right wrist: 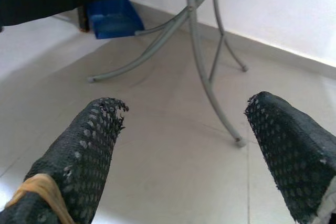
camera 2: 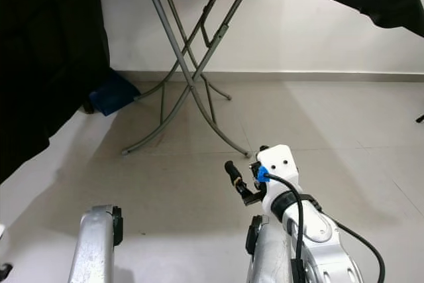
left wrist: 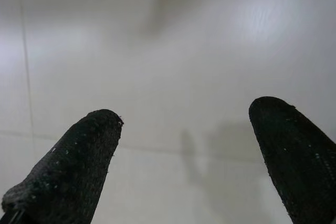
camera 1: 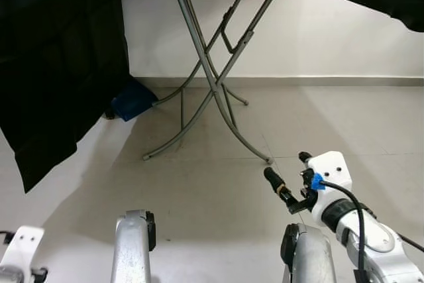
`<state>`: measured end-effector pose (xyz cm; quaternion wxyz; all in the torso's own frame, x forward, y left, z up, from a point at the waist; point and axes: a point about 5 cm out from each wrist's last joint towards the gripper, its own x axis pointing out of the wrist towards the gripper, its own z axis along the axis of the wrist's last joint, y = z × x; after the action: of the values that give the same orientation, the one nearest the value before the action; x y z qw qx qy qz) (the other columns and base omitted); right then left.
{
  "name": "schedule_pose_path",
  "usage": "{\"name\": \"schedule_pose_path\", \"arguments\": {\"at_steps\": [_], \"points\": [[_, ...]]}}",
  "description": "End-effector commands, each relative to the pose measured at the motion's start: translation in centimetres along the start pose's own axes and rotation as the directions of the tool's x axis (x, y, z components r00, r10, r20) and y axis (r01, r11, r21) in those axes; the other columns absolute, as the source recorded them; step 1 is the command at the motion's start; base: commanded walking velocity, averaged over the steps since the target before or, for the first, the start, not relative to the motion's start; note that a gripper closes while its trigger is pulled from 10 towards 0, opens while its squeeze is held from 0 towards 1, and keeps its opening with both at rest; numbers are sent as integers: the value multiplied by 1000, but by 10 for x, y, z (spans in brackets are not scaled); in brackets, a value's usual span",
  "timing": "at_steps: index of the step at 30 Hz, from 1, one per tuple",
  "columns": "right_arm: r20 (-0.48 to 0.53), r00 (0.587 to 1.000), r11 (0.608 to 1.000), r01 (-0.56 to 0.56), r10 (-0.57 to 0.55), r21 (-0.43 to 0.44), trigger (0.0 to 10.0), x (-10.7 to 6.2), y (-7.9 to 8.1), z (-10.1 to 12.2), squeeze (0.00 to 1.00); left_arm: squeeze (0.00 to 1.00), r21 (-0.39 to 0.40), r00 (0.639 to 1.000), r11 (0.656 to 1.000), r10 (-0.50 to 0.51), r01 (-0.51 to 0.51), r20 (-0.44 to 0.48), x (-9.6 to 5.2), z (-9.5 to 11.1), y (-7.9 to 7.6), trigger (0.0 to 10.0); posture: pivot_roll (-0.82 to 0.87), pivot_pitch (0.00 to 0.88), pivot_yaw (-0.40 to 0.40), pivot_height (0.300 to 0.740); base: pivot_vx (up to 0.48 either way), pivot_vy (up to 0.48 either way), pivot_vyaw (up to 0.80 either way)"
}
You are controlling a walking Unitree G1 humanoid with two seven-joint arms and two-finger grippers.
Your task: Building children table
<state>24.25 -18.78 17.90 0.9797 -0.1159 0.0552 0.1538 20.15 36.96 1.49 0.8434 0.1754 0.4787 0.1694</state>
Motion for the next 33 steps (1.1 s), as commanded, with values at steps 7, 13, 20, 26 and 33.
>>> {"name": "schedule_pose_path", "arguments": {"at_steps": [7, 13, 20, 26, 33], "points": [[-4, 1000, 1000, -29, 29, 11, 10000, -4, 0, 11, 0, 0, -28, 991, 998, -57, 54, -118, 0, -23, 14, 10000, 28, 136, -50, 300, 0, 0, 0], [-11, 997, 996, -70, 70, 50, 10000, -6, 8, 18, 0, 0, -21, 982, 995, -100, 98, -163, 0, -28, 16, 10000, 13, 217, -30, 300, 0, 0, 0], [-10, 996, 993, -83, 84, 86, 10000, -9, 9, 24, 0, 0, -32, 974, 990, -143, 139, -174, -2, -29, 16, 10000, 12, 275, -26, 300, 0, 0, 0], [-12, 991, 981, -129, 132, 147, 10000, -1, 11, 34, 0, 0, -102, 930, 964, -266, 248, -252, -7, -49, 11, 10000, 7, 372, -38, 300, 0, 0, 0], [-8, 985, 968, -169, 173, 186, 10000, 5, 15, 42, 0, 0, -159, 884, 940, -339, 302, -321, -9, -60, 5, 10000, -7, 425, -40, 300, 0, 0, 0]]}}
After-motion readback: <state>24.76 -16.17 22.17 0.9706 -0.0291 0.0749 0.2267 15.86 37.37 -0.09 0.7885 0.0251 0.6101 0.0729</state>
